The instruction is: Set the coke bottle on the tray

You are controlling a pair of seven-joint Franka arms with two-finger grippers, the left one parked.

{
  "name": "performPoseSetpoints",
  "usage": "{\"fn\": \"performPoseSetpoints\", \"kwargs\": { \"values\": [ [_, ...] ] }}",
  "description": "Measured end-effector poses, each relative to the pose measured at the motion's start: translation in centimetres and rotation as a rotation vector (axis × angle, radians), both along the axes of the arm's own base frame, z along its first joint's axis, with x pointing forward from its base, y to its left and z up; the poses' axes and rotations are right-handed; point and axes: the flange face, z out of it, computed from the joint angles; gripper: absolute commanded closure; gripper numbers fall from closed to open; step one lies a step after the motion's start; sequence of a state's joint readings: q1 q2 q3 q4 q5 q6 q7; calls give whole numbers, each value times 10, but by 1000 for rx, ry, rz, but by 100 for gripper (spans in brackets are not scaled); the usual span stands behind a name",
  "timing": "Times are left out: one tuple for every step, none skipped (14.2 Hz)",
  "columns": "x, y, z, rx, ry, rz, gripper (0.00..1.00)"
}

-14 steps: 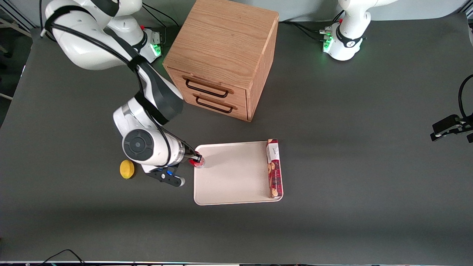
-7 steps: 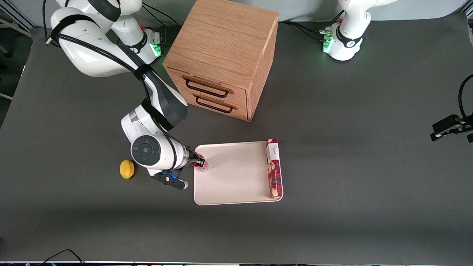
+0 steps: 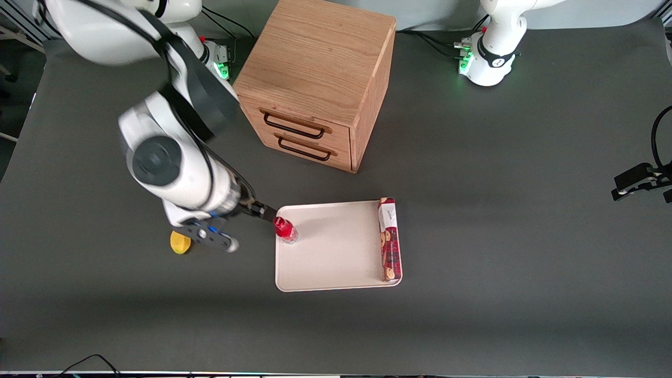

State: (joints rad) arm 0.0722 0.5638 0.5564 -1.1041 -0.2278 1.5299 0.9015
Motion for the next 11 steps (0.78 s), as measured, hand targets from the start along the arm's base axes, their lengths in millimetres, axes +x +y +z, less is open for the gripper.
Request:
{"fn": "performPoseSetpoints", "kwargs": {
  "values": [
    [-15,-15,34,-28,0,62,0],
    [-32,-34,65,-60,18,121,0],
    [-49,-55,94,-82,39,167,0],
    [-65,-78,119,-90,59,201,0],
    [-78,-103,139,-92,78,229,0],
    [-89,-132,156,-85,91,254,0],
    [-98,-163,166,-69,98,265,0],
    [-107,-194,170,-51,105,259,0],
    [-117,-224,168,-37,109,254,0],
    [-127,-248,161,-29,106,258,0],
    [-137,-265,148,-26,100,259,0]
  ]
}}
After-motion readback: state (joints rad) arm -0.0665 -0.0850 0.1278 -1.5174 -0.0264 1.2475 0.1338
